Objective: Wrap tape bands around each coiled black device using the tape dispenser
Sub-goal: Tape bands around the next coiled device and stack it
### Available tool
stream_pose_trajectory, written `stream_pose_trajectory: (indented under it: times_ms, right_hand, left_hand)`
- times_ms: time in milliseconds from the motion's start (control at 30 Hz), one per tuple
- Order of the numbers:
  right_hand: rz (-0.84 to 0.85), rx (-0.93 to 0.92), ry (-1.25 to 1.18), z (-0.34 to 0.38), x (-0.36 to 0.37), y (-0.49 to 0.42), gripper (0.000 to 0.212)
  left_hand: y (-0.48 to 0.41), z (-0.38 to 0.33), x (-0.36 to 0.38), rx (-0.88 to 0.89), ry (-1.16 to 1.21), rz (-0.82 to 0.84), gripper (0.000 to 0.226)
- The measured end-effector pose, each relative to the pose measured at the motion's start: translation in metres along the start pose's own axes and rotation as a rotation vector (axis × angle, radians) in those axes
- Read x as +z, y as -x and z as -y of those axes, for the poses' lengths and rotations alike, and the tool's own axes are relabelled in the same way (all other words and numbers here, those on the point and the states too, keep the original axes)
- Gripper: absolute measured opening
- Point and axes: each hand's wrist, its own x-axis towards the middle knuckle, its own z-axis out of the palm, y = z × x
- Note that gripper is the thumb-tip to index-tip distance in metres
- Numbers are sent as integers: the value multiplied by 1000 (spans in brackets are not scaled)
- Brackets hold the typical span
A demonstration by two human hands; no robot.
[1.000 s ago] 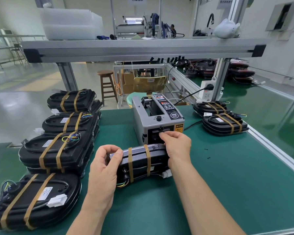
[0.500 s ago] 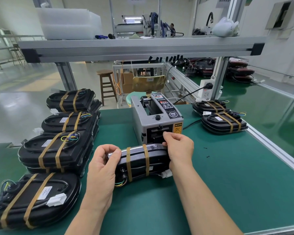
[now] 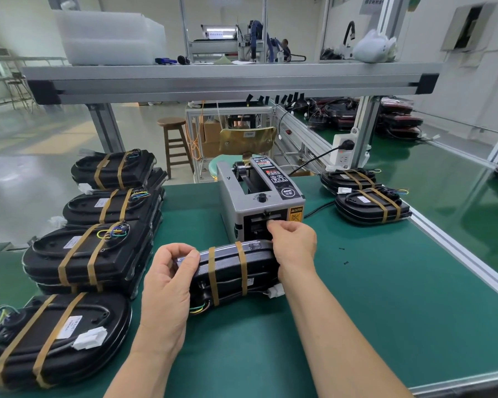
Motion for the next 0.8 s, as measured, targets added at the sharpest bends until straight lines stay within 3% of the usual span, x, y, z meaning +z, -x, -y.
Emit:
stream_pose_trajectory:
  times_ms: [133, 367, 433, 500, 600, 667, 800]
  right_hand:
    - [120, 10, -108, -5, -15, 5, 9]
    - [122, 119, -355, -1, -37, 12, 4]
    - [149, 109, -388, 3, -38, 16, 21]
    - [173, 92, -399, 7, -38, 22, 30]
    - [218, 48, -398, 10, -33, 35, 11]
    - [240, -1, -365, 12, -28, 47, 27]
    - [205, -141, -203, 11, -16, 67, 28]
  left_hand:
    - [1, -1, 1, 19, -27, 17, 16]
    - [3, -6, 7, -9, -61, 21, 23]
    - [3, -8, 9, -25, -47, 7, 24]
    - [3, -9, 11, -50, -44, 2, 25]
    - [2, -10, 11, -84, -57, -7, 27]
    - [2, -12, 12, -100, -46, -11, 30]
    - [4, -16, 12, -115, -24, -21, 34]
